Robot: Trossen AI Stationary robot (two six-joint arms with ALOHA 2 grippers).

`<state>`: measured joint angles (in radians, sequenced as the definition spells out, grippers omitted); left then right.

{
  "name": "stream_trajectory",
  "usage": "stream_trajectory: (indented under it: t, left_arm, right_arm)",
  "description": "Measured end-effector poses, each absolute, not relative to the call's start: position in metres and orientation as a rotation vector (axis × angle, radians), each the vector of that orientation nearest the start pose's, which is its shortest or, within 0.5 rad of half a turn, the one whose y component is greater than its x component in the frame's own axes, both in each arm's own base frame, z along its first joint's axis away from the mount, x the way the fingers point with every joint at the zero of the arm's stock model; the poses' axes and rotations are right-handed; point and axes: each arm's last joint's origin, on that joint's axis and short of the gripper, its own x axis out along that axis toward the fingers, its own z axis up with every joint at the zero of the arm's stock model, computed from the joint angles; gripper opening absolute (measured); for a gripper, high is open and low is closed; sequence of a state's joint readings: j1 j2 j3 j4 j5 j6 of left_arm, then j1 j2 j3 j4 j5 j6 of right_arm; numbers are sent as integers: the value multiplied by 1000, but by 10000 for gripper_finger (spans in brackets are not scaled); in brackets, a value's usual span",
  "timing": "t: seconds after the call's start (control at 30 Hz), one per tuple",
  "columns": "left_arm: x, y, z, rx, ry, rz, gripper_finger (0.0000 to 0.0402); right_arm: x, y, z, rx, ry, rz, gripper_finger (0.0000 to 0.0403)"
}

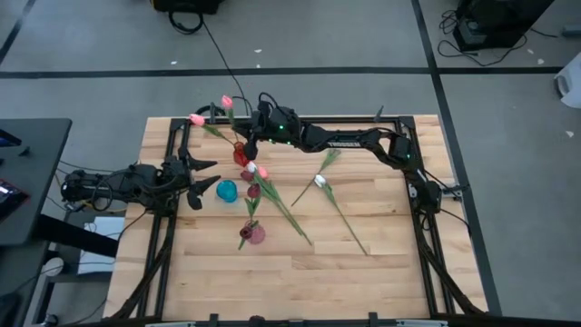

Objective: Sort flowers into vase by color
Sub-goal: Put the right pink tulip into the red vase, then put the pink tulip into the red vase

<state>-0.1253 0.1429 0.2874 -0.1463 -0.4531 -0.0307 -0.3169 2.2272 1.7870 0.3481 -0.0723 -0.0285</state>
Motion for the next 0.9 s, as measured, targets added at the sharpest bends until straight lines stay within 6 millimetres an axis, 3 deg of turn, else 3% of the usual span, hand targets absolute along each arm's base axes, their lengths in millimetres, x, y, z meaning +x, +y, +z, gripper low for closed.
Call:
stream_trajectory:
  t: [0.2, 0.37, 0.77, 0.9]
  left_arm:
    - [87, 2, 235, -29, -1, 330, 227]
    - [87, 2, 235, -29, 0, 330, 227]
    - [87, 2, 235, -29, 7, 335, 227]
    - [87, 2, 231, -16, 46, 336, 227]
  right_arm:
    - [486, -152, 265, 39, 268, -230, 138]
    - [468, -136, 268, 106, 510, -238, 158]
    - [444, -96, 239, 268, 953, -314, 158]
    - [442, -67, 220, 294, 1008, -393, 157]
